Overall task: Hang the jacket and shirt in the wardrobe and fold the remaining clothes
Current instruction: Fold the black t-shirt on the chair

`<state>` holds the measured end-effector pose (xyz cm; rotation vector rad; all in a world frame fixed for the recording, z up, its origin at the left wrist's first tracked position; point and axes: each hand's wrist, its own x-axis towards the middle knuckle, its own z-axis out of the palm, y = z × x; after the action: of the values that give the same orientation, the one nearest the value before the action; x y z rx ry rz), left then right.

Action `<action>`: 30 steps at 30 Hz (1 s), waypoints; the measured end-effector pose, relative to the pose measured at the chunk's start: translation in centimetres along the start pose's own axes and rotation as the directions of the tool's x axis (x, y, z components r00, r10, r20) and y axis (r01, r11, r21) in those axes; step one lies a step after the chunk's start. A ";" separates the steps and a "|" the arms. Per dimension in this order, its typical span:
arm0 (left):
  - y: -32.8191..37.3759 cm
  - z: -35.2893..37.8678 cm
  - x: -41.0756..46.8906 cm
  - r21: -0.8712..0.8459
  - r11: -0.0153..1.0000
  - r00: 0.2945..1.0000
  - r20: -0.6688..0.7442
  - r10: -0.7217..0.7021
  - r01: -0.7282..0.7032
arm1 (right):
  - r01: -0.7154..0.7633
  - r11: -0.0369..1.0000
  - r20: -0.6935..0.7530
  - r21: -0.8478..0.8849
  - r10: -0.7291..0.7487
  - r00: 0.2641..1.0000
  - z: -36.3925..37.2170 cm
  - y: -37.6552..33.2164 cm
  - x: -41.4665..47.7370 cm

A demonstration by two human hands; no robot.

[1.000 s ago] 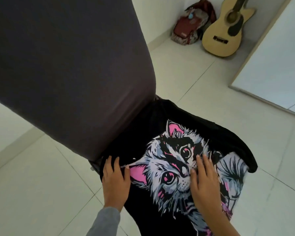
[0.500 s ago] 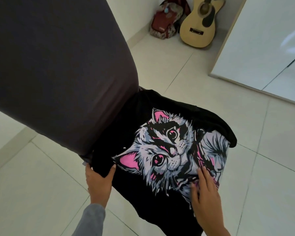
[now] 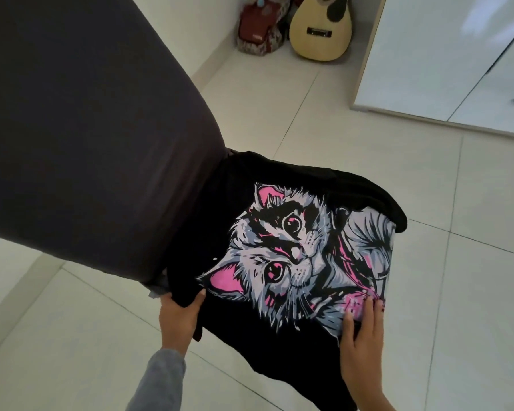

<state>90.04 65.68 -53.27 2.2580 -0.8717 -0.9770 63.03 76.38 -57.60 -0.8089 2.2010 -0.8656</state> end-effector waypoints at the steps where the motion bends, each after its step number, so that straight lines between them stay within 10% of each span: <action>1: -0.1 0.0 0.2 0.003 1.000 1.000 0.018 -0.010 0.010 | -0.008 1.000 -0.004 0.005 0.008 1.000 0.1 -0.1 0.0; 20: -0.2 -0.7 0.8 -0.033 0.996 0.981 0.171 0.091 -0.087 | -0.052 0.998 -0.208 -0.037 0.043 0.977 2.0 -0.1 -0.5; 30: -1.9 -2.1 1.4 -0.134 0.986 0.921 0.362 0.143 -0.100 | -0.655 0.681 -0.196 0.327 0.727 0.658 3.4 -0.6 -6.4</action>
<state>93.04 66.37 -53.92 1.9275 -1.0707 -1.3850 69.59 79.45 -57.07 0.3425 2.3303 -0.8429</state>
